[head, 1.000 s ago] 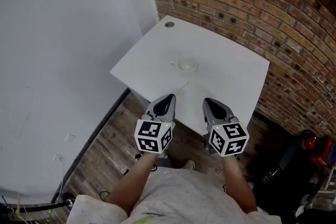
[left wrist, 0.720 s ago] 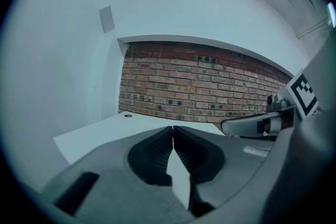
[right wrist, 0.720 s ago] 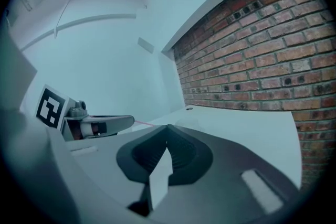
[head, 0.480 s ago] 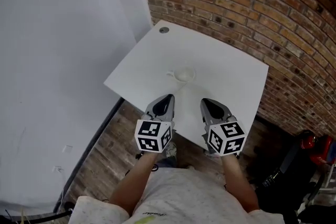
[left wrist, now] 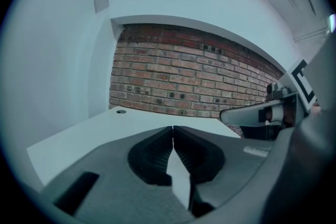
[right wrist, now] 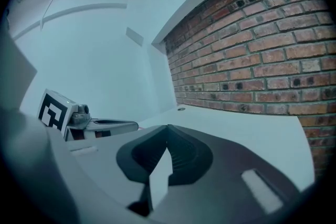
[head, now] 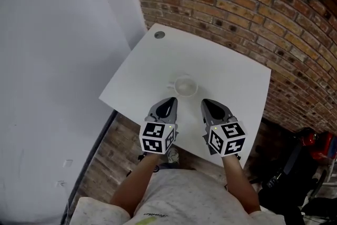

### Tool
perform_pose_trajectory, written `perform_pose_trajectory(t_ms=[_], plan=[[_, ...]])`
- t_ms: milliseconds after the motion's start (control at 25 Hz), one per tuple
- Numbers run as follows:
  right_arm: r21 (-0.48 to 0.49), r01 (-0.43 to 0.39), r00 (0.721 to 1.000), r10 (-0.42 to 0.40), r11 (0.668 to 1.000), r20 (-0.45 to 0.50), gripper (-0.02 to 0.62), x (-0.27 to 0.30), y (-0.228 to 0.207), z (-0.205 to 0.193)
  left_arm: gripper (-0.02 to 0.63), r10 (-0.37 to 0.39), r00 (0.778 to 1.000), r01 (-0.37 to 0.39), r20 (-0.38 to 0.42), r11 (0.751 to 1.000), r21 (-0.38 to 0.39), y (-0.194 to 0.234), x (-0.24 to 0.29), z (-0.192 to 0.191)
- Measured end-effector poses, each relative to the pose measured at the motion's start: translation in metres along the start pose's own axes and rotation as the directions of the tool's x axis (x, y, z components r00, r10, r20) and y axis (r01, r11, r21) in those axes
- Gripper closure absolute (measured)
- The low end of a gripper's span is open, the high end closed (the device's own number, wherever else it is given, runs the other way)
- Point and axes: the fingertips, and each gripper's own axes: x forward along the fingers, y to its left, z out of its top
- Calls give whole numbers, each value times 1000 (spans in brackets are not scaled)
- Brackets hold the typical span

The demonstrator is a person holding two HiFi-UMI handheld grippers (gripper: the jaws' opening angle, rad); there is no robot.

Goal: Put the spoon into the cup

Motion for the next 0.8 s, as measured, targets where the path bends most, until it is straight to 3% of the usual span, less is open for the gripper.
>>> perform_pose_trajectory(t_ms=[800], plan=[[34,139,990,-138,990,-38,588,56,-11,2,600,-131,980,141,-152,988,56,35,55,-26]])
